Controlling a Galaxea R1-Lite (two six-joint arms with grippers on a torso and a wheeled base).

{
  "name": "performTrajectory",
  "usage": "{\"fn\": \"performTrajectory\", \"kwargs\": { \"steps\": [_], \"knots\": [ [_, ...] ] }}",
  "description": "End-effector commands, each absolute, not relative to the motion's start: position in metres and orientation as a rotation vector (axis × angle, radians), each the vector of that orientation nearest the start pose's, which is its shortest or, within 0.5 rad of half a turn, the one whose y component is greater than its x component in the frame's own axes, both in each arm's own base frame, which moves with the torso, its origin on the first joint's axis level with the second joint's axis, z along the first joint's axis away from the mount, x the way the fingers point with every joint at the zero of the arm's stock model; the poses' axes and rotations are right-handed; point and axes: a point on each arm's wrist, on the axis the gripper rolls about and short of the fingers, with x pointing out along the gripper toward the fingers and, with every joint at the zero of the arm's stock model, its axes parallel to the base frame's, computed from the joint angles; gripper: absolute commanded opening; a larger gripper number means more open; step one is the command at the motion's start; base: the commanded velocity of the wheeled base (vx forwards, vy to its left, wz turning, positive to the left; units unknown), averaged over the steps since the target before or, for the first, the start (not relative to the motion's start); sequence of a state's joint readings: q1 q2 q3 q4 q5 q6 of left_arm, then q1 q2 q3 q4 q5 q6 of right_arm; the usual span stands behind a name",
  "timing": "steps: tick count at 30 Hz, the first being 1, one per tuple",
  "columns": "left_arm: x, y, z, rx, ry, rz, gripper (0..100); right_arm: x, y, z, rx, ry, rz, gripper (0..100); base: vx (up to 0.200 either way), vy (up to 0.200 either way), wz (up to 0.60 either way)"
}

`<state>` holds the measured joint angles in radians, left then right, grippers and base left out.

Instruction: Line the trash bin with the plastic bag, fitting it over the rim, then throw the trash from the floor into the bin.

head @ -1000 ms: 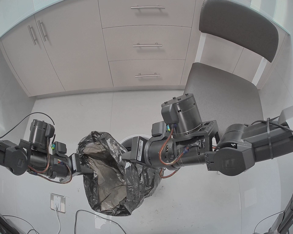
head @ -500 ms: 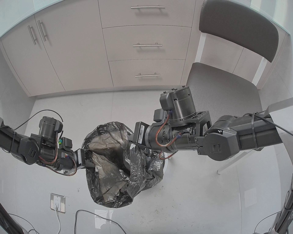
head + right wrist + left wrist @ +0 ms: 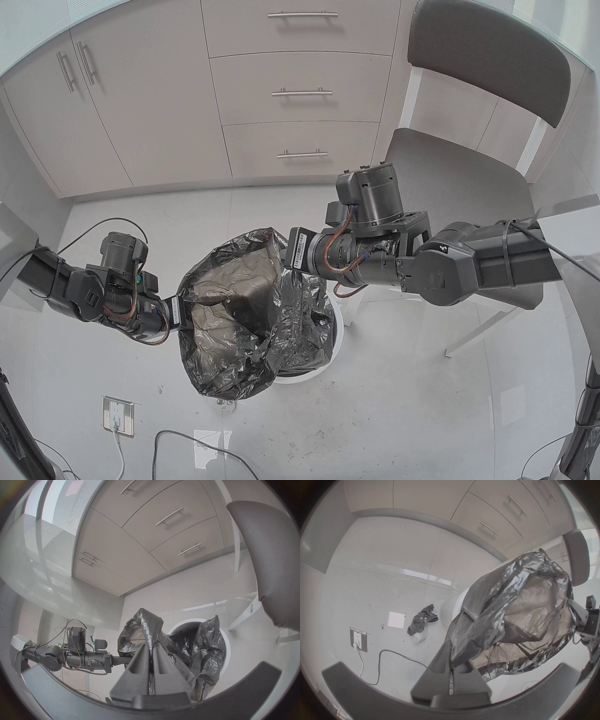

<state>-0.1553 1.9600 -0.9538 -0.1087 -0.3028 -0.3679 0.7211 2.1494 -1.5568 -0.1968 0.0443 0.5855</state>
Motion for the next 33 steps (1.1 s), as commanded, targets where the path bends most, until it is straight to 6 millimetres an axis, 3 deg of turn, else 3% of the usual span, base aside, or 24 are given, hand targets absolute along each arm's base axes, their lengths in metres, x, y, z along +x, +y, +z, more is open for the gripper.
{"fn": "performTrajectory", "kwargs": {
  "steps": [1, 14, 26, 33],
  "knots": [
    [0.337, -0.060, 0.081, -0.395, 0.991, -0.241, 0, 0.341, 0.293, 0.174, 0.409, 0.580, 0.604, 0, 0.000, 0.000, 0.00],
    [0.349, -0.061, 0.065, -0.379, 0.966, -0.211, 0, 0.345, 0.266, 0.143, 0.317, 0.632, 0.497, 0, 0.000, 0.000, 0.00],
    [0.355, -0.062, 0.053, -0.385, 0.966, -0.203, 0, 0.345, 0.271, 0.136, 0.261, 0.589, 0.528, 0, 0.000, 0.000, 0.00],
    [0.361, -0.064, 0.050, -0.396, 0.929, -0.208, 0, 0.350, 0.268, 0.125, 0.169, 0.564, 0.450, 0, 0.000, 0.000, 0.00]
  ]
}}
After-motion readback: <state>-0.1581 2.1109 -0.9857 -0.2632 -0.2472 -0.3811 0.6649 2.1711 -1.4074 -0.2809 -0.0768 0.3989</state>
